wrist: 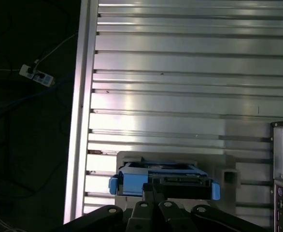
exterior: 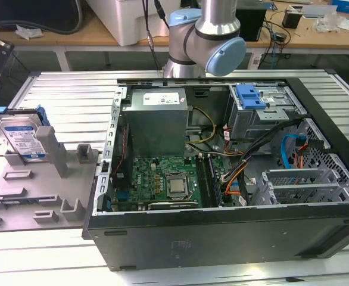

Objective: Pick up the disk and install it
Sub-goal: 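Reach for the disk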

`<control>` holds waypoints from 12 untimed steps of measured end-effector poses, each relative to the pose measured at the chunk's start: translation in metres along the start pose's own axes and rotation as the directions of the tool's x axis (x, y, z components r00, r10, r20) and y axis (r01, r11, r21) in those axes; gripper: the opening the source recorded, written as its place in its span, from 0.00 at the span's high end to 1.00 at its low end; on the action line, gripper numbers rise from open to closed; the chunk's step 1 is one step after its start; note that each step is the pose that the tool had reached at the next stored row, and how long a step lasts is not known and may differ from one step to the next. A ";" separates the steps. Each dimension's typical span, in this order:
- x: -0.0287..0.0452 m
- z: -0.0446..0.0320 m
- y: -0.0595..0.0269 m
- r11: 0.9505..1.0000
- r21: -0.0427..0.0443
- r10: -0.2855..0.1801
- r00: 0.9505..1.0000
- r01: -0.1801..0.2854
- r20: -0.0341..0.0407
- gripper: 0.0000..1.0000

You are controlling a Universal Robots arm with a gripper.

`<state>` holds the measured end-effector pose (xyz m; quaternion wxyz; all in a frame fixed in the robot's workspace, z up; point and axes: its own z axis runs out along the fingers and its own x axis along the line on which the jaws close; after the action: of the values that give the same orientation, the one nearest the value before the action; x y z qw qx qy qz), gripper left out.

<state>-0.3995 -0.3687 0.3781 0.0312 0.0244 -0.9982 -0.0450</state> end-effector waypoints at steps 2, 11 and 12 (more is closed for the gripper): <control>0.0043 0.0009 0.0006 1.000 0.000 -0.004 1.000 0.004 0.000 0.89; 0.0164 0.0031 0.0023 1.000 -0.001 -0.020 1.000 0.020 -0.002 0.89; 0.0166 0.0031 0.0024 1.000 -0.001 -0.020 1.000 0.020 -0.002 0.89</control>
<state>-0.4163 -0.3669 0.3762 0.0317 0.0344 -0.9979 -0.0456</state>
